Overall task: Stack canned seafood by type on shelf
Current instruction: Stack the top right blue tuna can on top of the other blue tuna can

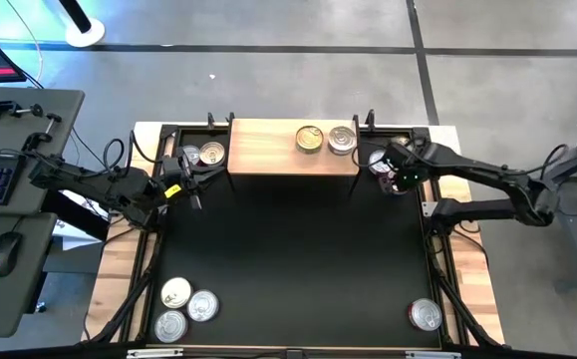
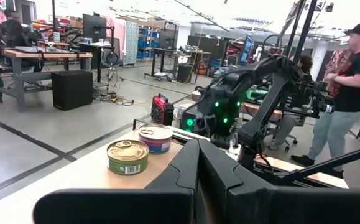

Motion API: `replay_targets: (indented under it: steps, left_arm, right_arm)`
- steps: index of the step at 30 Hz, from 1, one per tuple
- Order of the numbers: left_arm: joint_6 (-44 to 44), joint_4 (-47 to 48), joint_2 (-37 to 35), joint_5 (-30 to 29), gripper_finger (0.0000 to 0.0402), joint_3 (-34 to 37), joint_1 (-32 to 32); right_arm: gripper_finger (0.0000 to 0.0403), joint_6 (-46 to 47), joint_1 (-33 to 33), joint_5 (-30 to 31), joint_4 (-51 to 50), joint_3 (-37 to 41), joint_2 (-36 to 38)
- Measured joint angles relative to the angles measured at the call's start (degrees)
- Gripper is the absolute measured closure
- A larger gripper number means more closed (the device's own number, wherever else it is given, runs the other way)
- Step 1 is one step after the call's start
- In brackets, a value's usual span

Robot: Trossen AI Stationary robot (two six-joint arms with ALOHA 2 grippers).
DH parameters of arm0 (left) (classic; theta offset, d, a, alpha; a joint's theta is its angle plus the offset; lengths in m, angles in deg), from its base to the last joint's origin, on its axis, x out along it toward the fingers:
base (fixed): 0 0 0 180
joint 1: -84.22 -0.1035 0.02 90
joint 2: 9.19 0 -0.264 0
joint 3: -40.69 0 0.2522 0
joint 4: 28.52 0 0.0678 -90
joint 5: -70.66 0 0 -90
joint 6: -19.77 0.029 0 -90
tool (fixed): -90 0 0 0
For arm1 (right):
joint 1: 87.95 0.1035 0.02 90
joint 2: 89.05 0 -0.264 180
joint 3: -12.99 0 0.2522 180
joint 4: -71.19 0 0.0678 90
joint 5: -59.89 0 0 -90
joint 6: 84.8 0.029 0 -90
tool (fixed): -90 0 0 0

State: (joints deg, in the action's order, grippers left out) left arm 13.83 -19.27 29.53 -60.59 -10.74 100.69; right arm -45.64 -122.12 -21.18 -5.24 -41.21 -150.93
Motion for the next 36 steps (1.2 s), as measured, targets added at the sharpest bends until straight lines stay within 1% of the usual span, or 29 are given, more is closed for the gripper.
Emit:
replay_targets:
  steps: [2, 6, 13, 16, 20, 23, 27, 32, 36]
  left_arm:
    - [0.0, 0.0, 0.0, 0.0, 0.0401, 0.0, 0.0]
    - [0.0, 0.0, 0.0, 0.0, 0.0402, 0.0, 0.0]
    - [0.0, 0.0, 0.0, -0.5, 0.0401, 0.0, 0.0]
    - [-1.2, 0.0, 0.0, -0.6, 0.0401, 0.0, 0.0]
    - [-3.0, 0.0, 0.0, -0.6, 0.0401, 0.0, 0.0]
    - [-3.0, 0.0, 0.0, -0.6, 0.0401, 0.0, 0.0]
    - [-3.9, 0.0, 0.0, -0.6, 0.0401, 0.0, 0.0]
    - [-4.0, 0.0, 0.9, -0.5, 0.0401, 0.0, 0.0]
    - [-4.0, 0.0, 2.4, -0.5, 0.0402, 0.0, 0.0]
  right_arm:
    - [0.0403, 0.1, -0.4, 0.5, 2.5, 2.5, 0.0]
    - [0.0403, 1.4, -0.8, 4.2, 5.0, 6.0, 0.0]
    - [0.0403, -0.7, -0.7, 4.5, 8.0, 6.9, 0.0]
    - [0.0403, -3.9, -0.7, 0.9, 7.6, 6.8, 0.0]
    - [0.0403, -5.5, 0.7, -6.0, 3.8, 6.6, 0.3]
    - [0.0403, -4.3, 3.2, -10.0, 0.7, 6.7, 0.6]
    - [0.0403, -0.5, 8.6, -14.1, 0.4, 6.8, 0.9]
    - [0.0403, 5.8, 18.3, -14.6, 2.6, 6.8, 0.7]
    - [0.0403, 11.9, 26.0, -14.7, 7.5, 6.9, 0.0]
